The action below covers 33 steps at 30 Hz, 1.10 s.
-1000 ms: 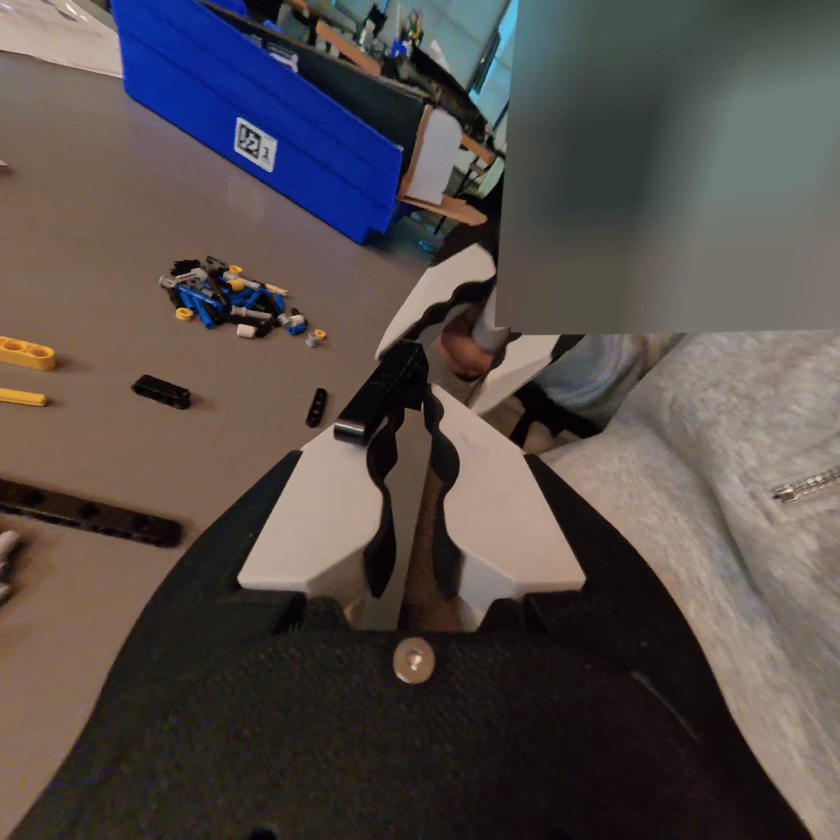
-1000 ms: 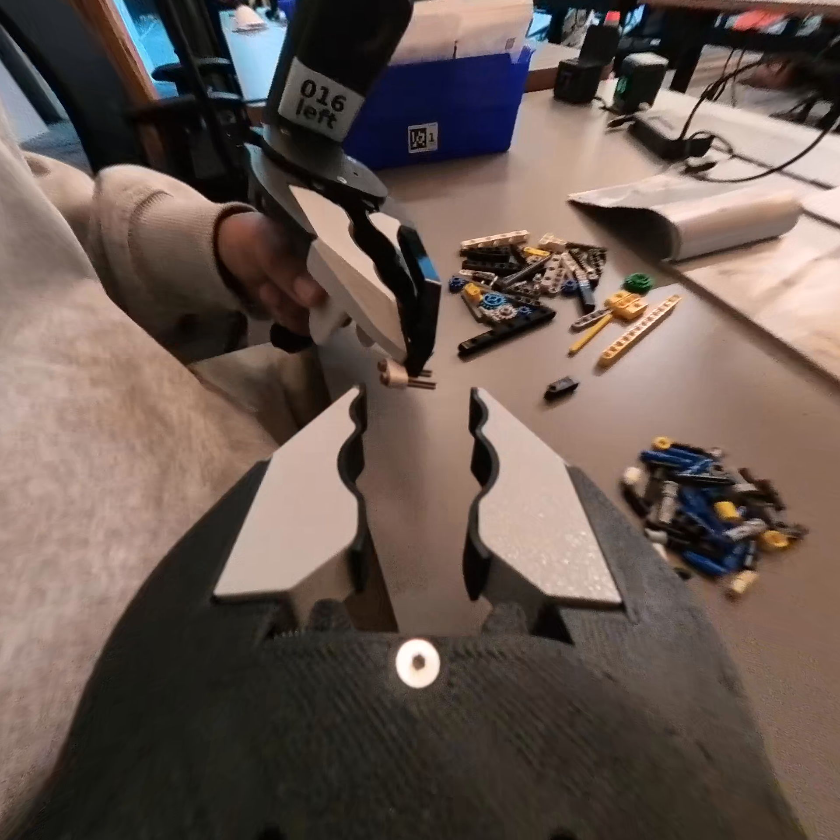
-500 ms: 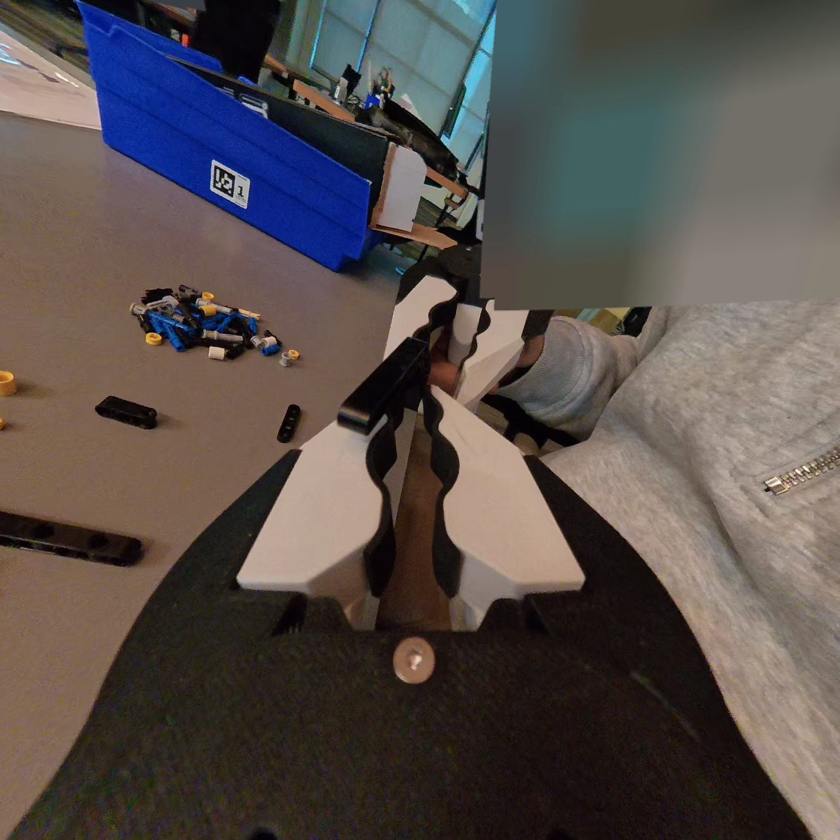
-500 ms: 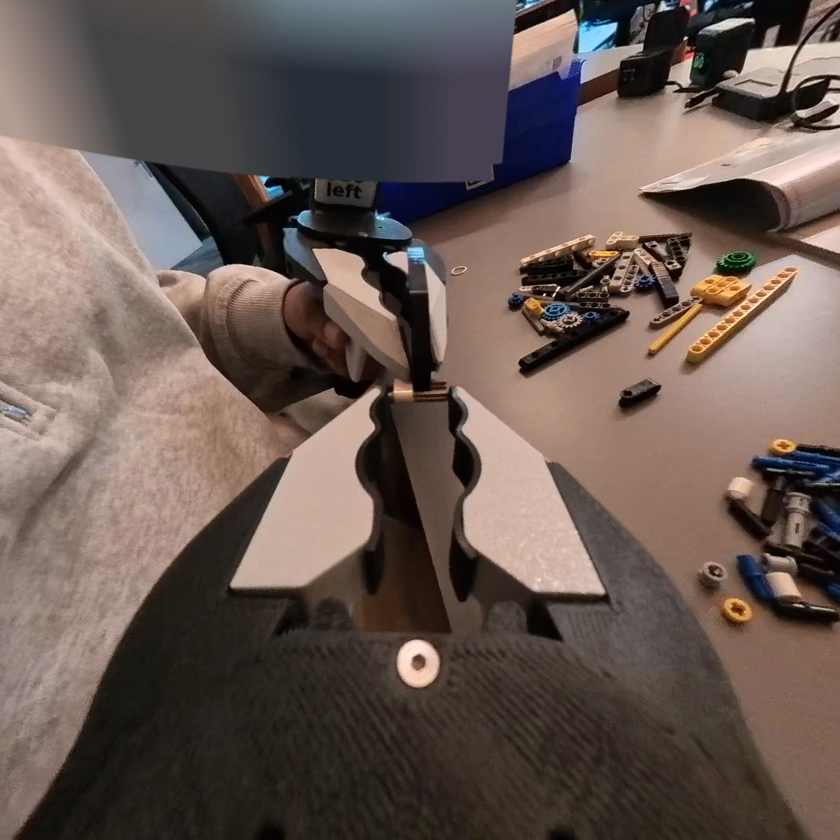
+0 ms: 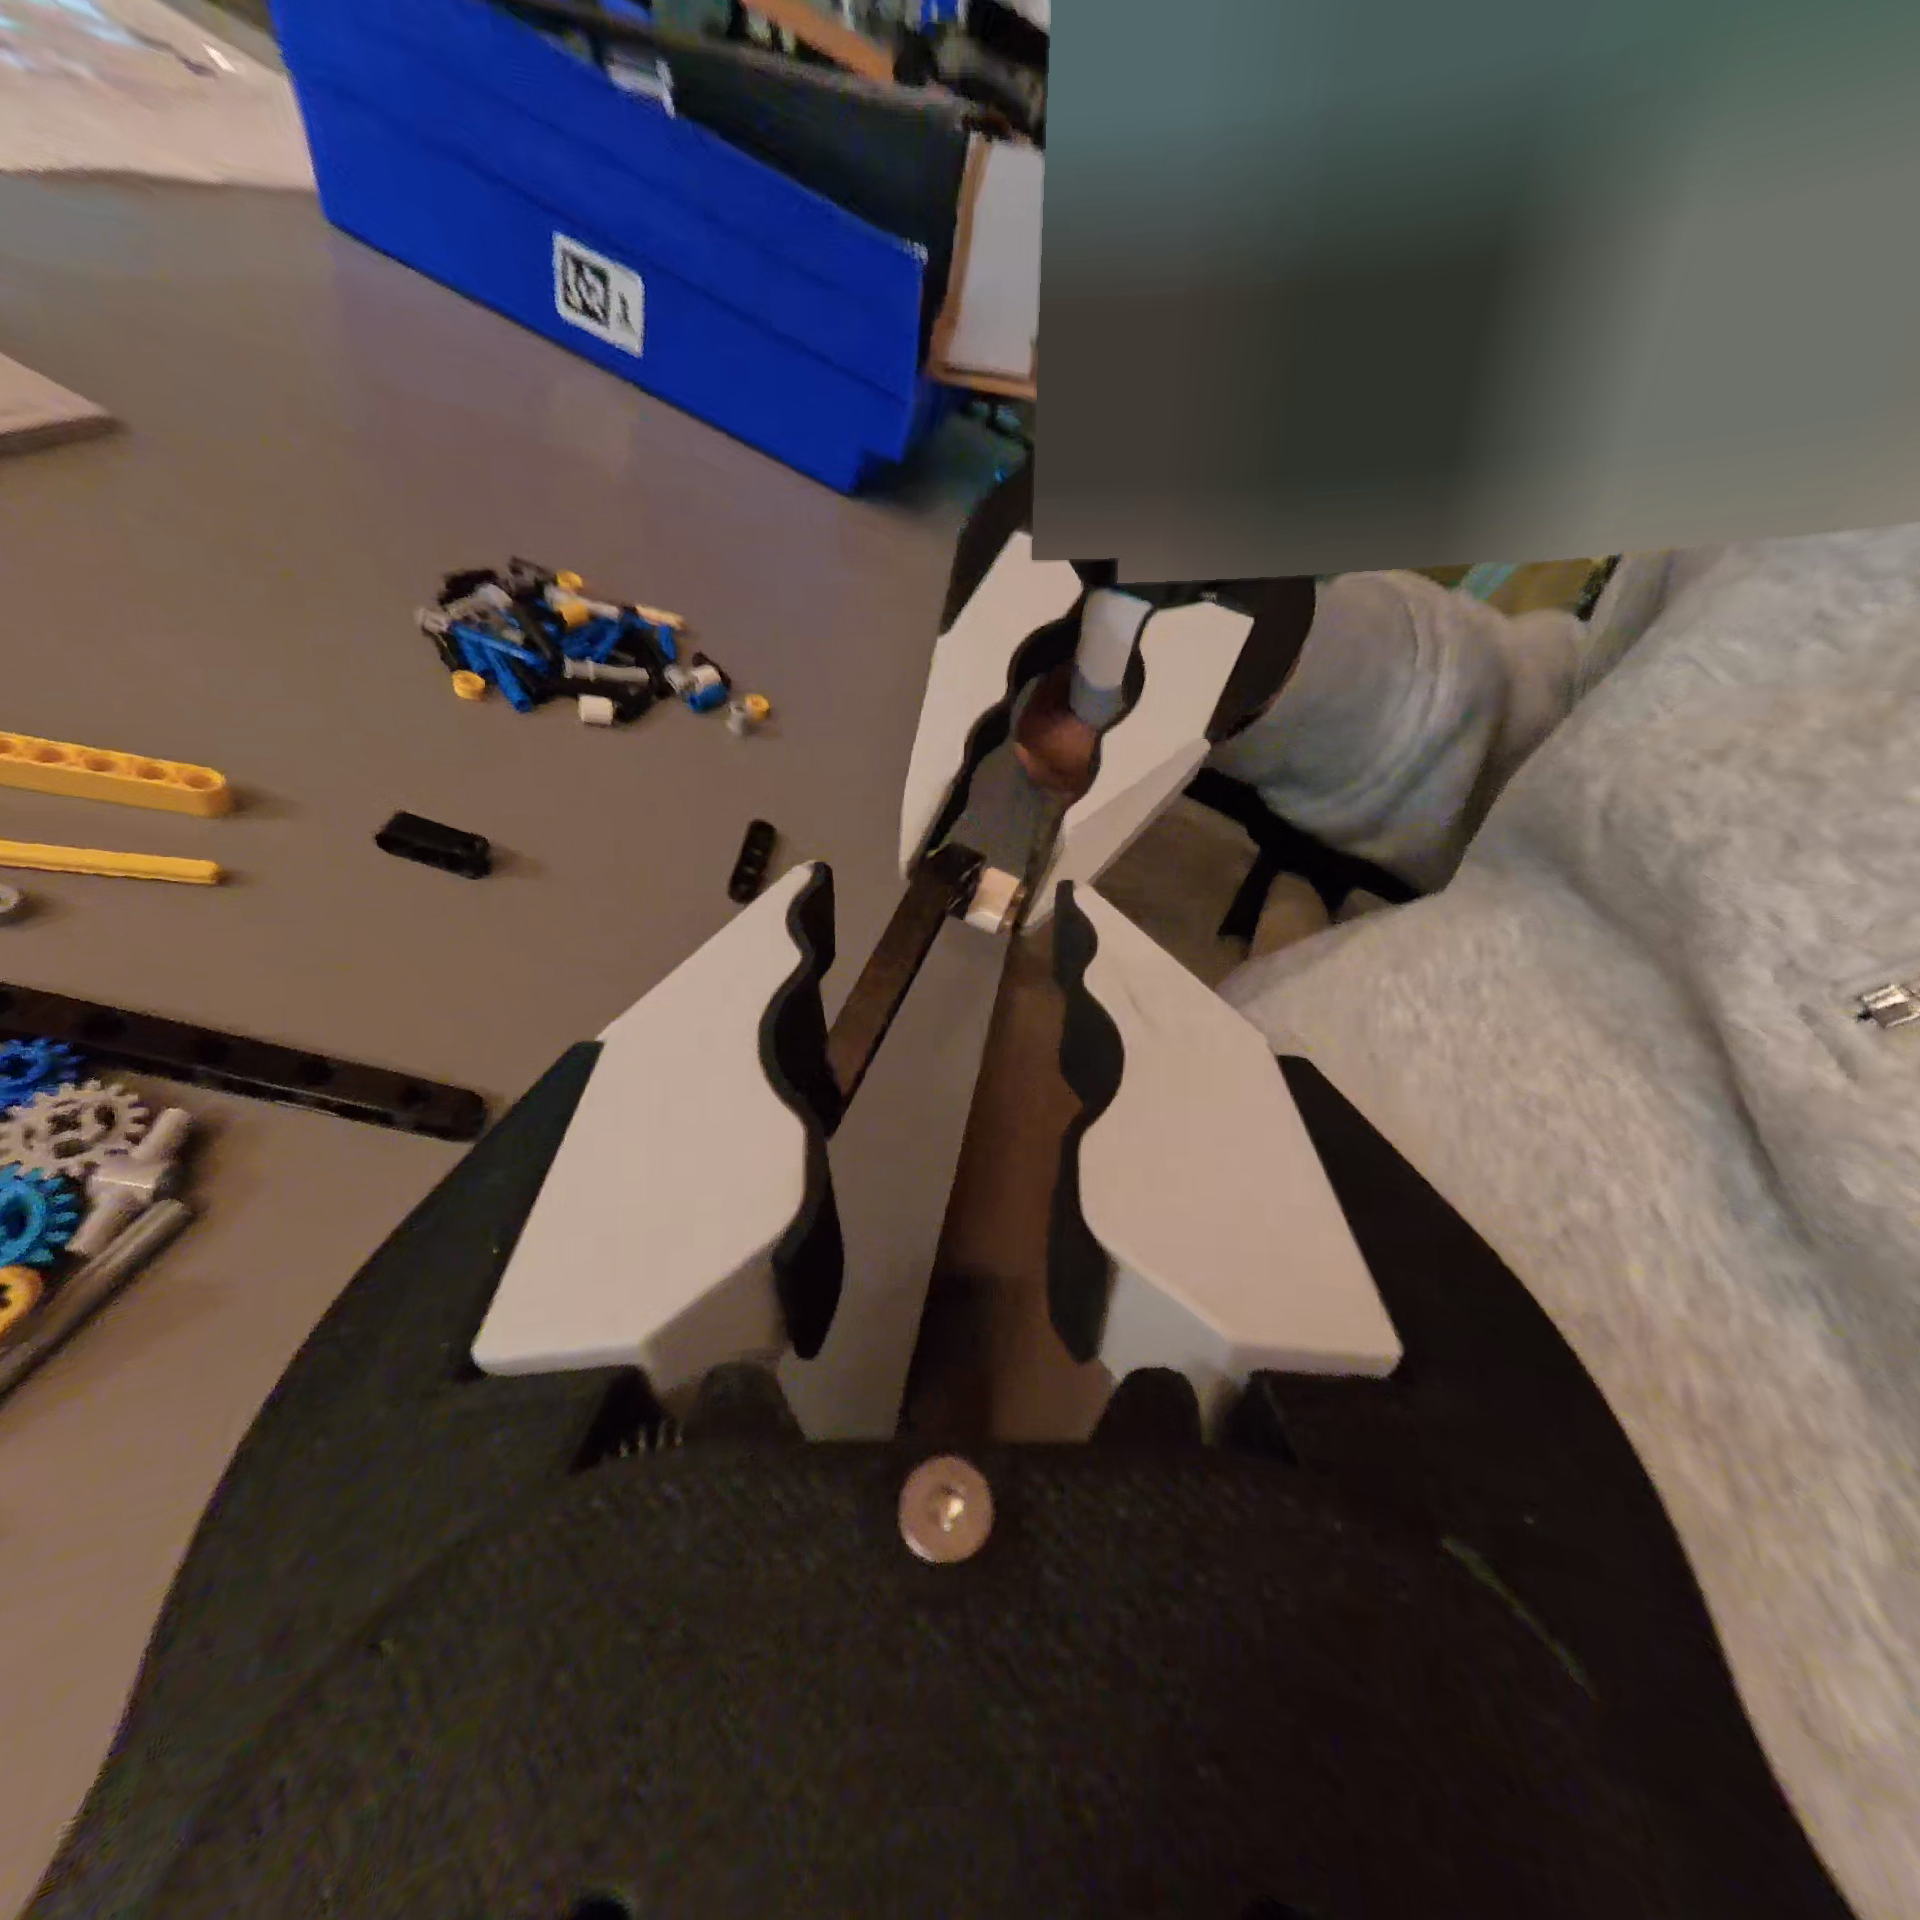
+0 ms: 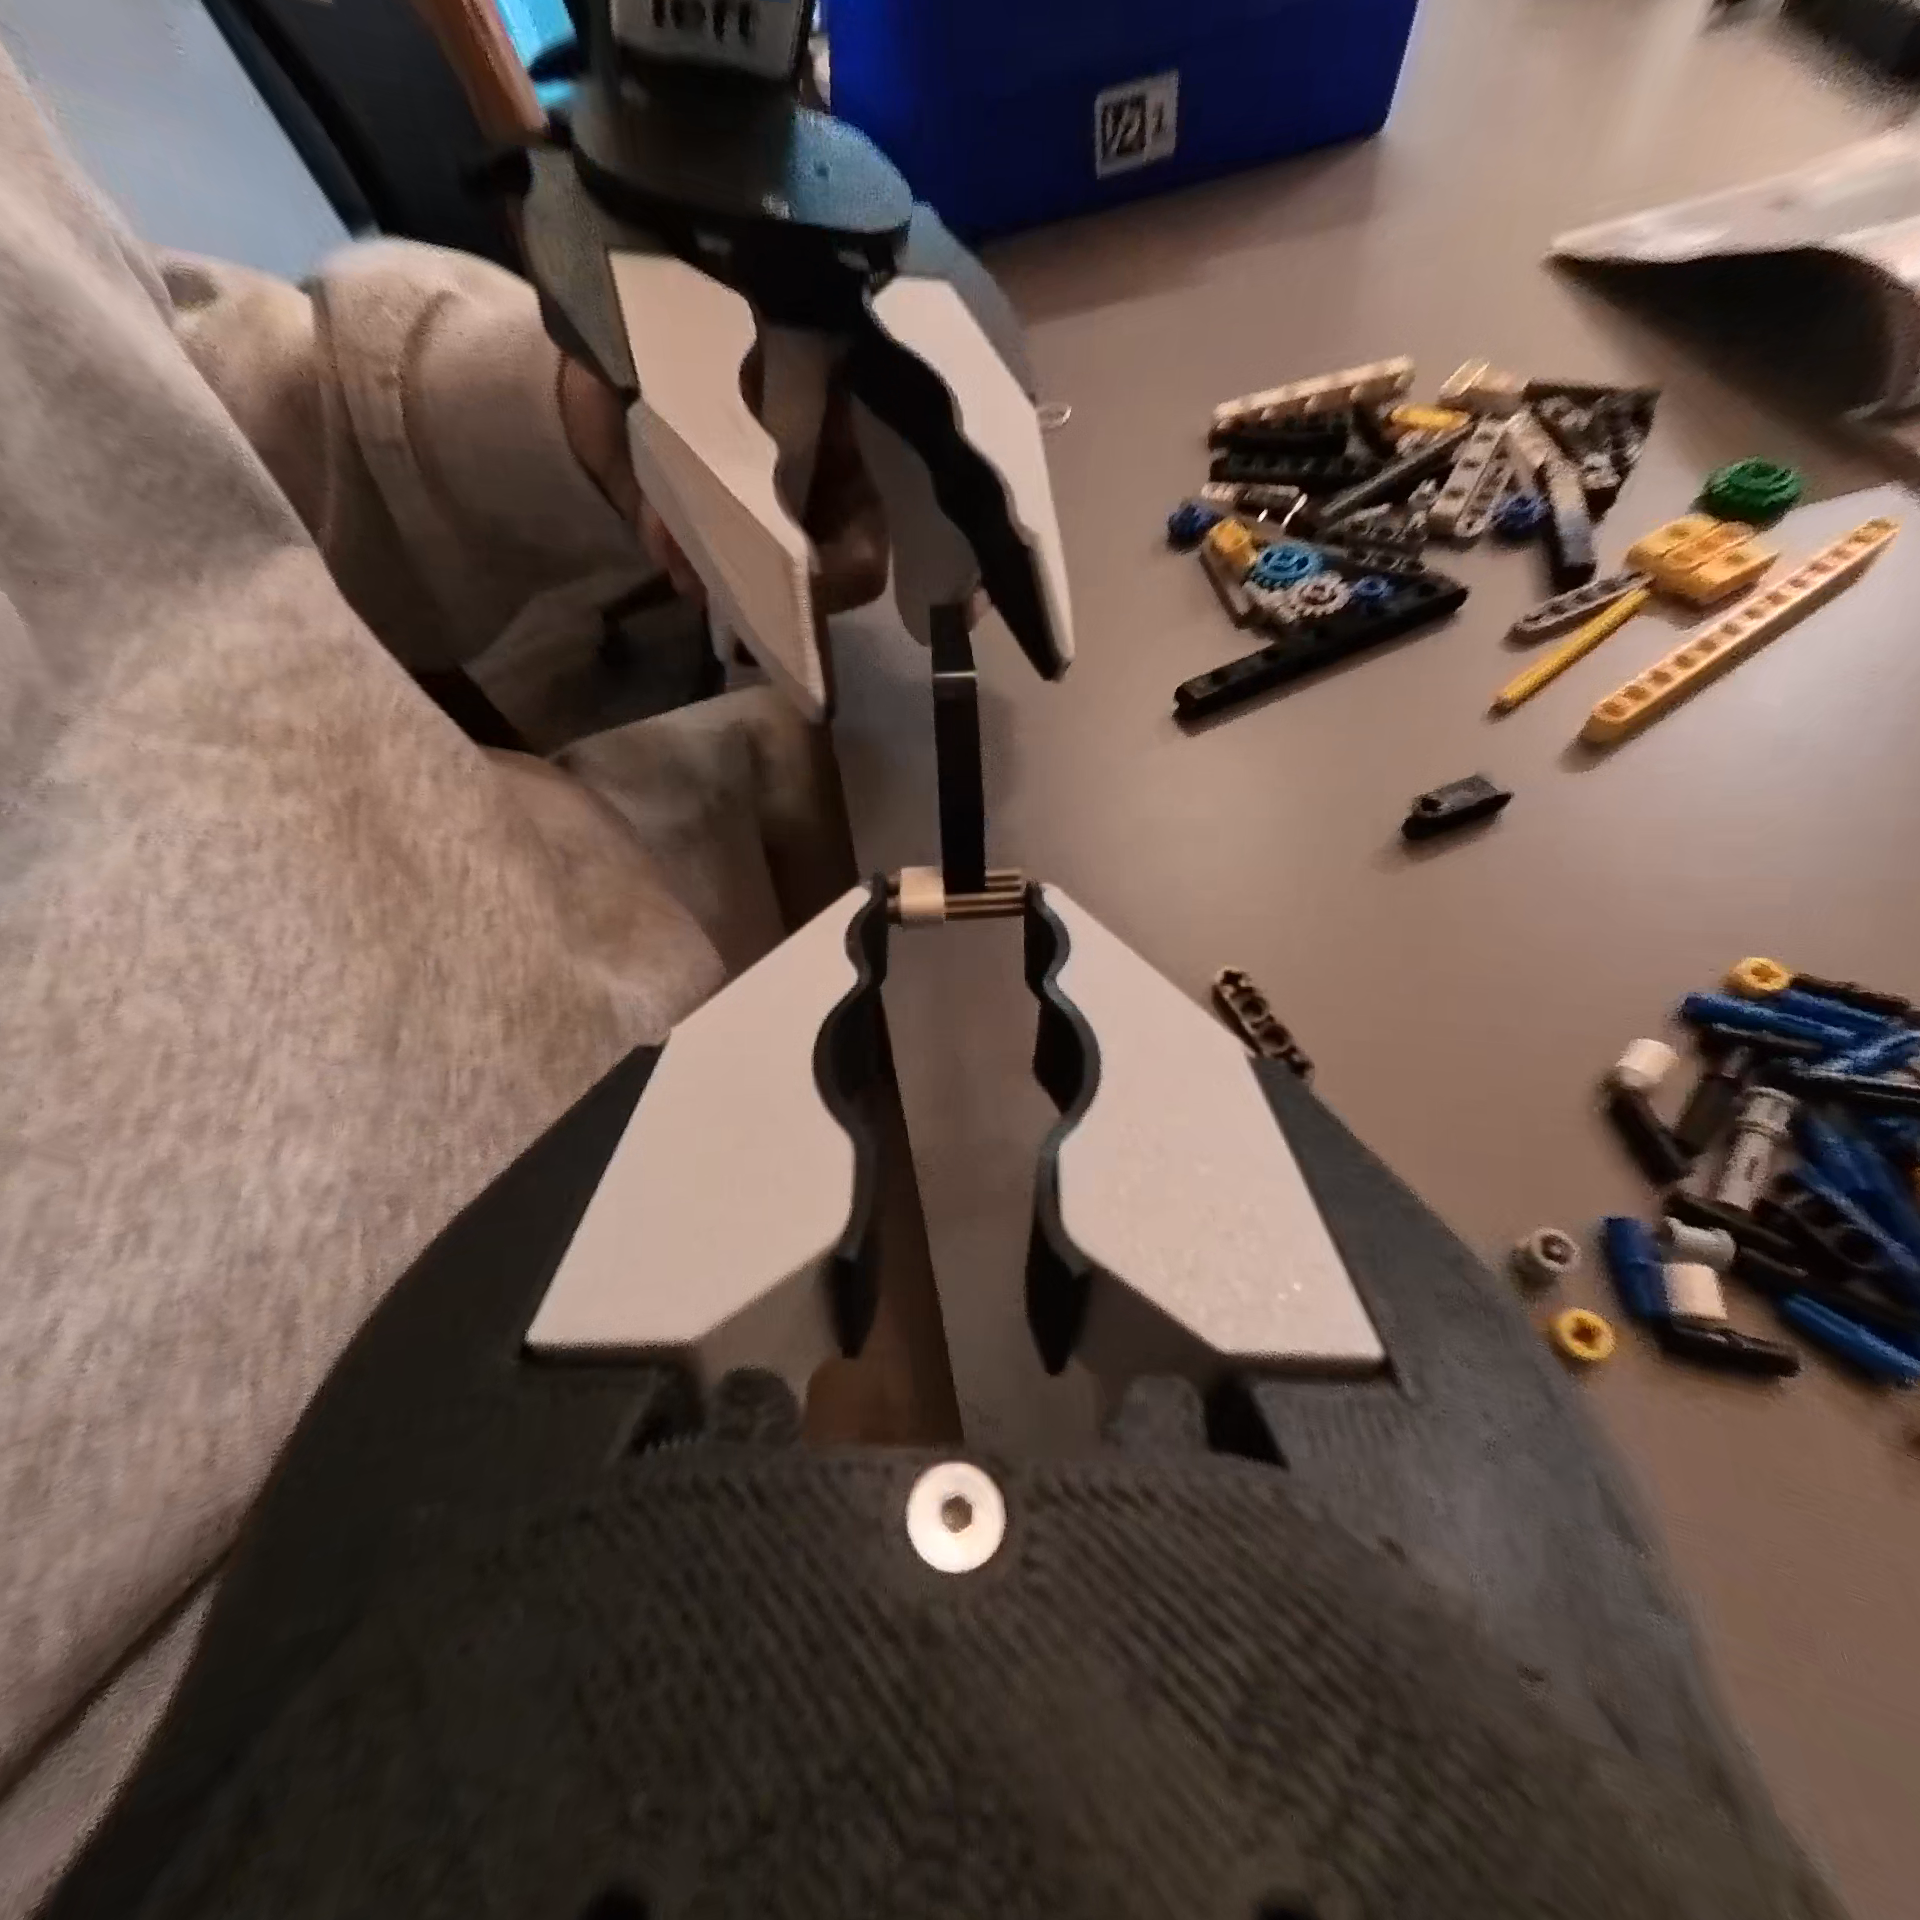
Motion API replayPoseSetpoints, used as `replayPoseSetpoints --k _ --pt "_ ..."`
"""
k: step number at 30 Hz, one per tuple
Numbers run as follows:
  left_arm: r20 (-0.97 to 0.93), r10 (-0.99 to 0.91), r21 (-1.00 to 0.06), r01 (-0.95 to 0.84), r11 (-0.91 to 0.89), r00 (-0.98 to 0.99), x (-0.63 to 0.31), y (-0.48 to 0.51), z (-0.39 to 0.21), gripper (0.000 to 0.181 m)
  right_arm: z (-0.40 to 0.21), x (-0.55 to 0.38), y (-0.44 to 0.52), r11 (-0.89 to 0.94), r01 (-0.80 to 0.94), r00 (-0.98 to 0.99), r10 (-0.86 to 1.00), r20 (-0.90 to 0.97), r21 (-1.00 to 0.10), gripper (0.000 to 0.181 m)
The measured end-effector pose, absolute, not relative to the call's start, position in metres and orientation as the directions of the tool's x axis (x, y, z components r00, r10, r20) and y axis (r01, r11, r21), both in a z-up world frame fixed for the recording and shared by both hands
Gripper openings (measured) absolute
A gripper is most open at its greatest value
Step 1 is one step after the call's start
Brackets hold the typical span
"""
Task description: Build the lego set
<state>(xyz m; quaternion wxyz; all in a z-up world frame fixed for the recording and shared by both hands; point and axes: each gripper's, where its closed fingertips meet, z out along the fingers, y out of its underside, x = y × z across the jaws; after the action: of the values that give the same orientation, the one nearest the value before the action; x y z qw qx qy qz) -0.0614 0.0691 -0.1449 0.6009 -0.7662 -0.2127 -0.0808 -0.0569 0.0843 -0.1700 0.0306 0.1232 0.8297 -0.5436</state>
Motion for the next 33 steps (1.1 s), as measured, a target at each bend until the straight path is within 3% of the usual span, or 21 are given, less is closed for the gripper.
replayPoseSetpoints --k 3,6,14,19,23,27,33 --pt "0.44 0.217 -0.835 0.486 -0.257 0.871 -0.058 0.073 -0.154 0.027 -0.175 -0.057 0.077 0.408 0.258 -0.964 0.167 -0.206 -0.876 0.025" --pt "0.386 0.264 -0.844 0.454 -0.286 0.884 -0.062 0.071 -0.161 0.02 -0.176 -0.057 0.073 0.417 0.265 -0.963 0.165 -0.214 -0.869 0.025" --pt "0.382 0.331 -0.839 0.474 -0.266 0.863 -0.071 0.054 -0.155 0.046 -0.173 -0.061 0.072 0.41 0.225 -0.97 0.184 -0.162 -0.884 0.025" --pt "0.492 0.416 -0.798 0.587 -0.136 0.765 -0.081 0.043 -0.147 0.049 -0.164 -0.073 0.076 0.502 -0.141 -0.947 0.182 0.264 -0.853 0.025" --pt "0.533 0.348 -0.803 0.591 -0.08 0.771 -0.076 0.045 -0.139 0.054 -0.174 -0.068 0.071 0.561 -0.457 -0.824 0.025 0.566 -0.69 0.024" --pt "0.391 0.317 -0.834 0.478 -0.277 0.864 -0.063 0.053 -0.157 0.057 -0.191 -0.07 0.072 0.61 -0.587 -0.722 -0.097 0.685 -0.532 0.025" --pt "0.322 0.356 -0.782 0.459 -0.422 0.877 -0.069 0.064 -0.182 0.048 -0.194 -0.075 0.069 0.613 -0.648 -0.655 -0.145 0.742 -0.452 0.025"
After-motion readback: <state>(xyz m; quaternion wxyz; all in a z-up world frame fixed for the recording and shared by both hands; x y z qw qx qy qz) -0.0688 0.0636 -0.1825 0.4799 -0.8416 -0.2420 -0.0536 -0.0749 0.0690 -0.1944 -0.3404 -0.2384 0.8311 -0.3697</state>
